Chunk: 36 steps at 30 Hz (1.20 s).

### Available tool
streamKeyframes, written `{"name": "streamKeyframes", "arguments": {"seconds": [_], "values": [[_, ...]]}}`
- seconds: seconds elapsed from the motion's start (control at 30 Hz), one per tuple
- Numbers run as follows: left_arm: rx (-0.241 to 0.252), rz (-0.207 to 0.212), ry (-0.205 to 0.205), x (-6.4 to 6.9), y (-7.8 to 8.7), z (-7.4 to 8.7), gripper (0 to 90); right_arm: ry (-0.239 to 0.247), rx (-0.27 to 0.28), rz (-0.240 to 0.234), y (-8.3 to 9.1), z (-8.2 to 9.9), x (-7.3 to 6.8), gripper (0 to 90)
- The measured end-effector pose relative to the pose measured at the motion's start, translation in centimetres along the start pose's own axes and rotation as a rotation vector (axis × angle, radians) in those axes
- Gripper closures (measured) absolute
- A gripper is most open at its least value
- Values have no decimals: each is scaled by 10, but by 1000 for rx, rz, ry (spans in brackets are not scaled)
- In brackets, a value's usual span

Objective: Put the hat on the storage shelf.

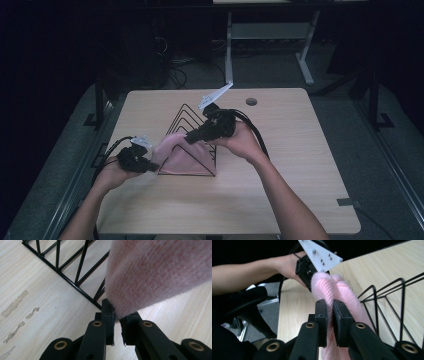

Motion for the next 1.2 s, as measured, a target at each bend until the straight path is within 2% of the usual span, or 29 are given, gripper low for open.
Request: {"name": "streamKeyframes", "arguments": {"seconds": [0.07,0.2,0.37,0.43,0.47,0.73,0.87,0.93,1.03,1.13,1.2], "values": [[-2,5,-4,0,0,1,815,7,-19,7,-4,0,-1,833],[-2,16,1,-1,0,3,797,11,-21,8,-7,-3,-2,835],[-5,13,1,-2,-3,3,837,-1,-23,6,-7,-2,1,835],[1,6,13,-2,-5,1,837,5,-28,6,-8,-1,2,835],[-17,-5,-4,-4,-6,1,837,7,-38,8,-9,0,1,835],[-27,-23,-15,-5,-7,2,833,-7,-38,-6,-13,1,1,829],[-5,-12,-2,-4,-3,2,791,-18,-8,-11,-7,3,1,706],[-4,-17,-4,-4,1,4,748,-28,19,-33,-1,5,1,659],[16,-13,-5,-4,7,3,708,-66,47,-29,10,12,4,601],[29,-9,-4,-2,12,3,683,-95,56,-5,20,21,9,556],[36,1,19,-1,15,3,665,-108,51,18,24,28,12,527]]}}
Point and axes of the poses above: each handheld gripper's, and its own axes: y roughly backward along the jaws, z roughly out of its underside, x roughly to its right, the point moved 10 cm from there along -y, roughly forward along the jaws, and after that the axes turned 13 degrees about -x, right-handed, at the moved point
